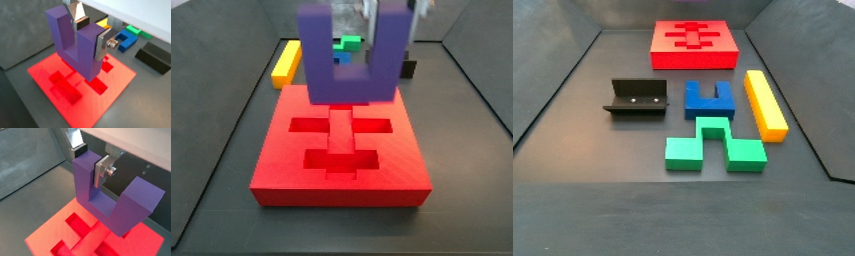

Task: Pick up the purple object. Move up. Move to above the board. Insert the purple object.
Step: Insert the purple object.

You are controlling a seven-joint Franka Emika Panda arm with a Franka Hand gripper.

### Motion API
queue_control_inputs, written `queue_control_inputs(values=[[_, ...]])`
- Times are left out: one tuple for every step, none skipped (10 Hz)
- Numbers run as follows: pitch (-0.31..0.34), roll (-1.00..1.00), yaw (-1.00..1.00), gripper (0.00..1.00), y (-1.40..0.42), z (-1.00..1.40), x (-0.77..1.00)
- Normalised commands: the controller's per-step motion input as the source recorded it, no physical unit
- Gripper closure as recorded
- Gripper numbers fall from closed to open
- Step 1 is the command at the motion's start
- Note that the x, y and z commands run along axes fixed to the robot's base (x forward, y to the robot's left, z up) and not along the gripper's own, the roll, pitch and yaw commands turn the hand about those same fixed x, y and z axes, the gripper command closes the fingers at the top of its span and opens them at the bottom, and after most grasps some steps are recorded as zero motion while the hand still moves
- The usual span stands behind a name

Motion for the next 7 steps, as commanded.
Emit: queue_control_inputs(values=[[-0.074, 0.04, 0.15, 1.0, -0.34, -0.5, 0.06], [-0.064, 0.08, 0.12, 1.0, -0.33, -0.5, 0.0], [-0.057, 0.11, 0.01, 1.0, -0.33, -0.5, 0.0], [-0.087, 0.09, 0.0, 1.0, -0.33, -0.52, -0.1], [-0.134, 0.0, 0.0, 1.0, -0.28, -0.44, -0.08], [-0.109, 0.0, 0.0, 1.0, -0.07, -0.33, 0.0], [-0.109, -0.02, 0.0, 1.0, 0.0, -0.29, 0.0]])
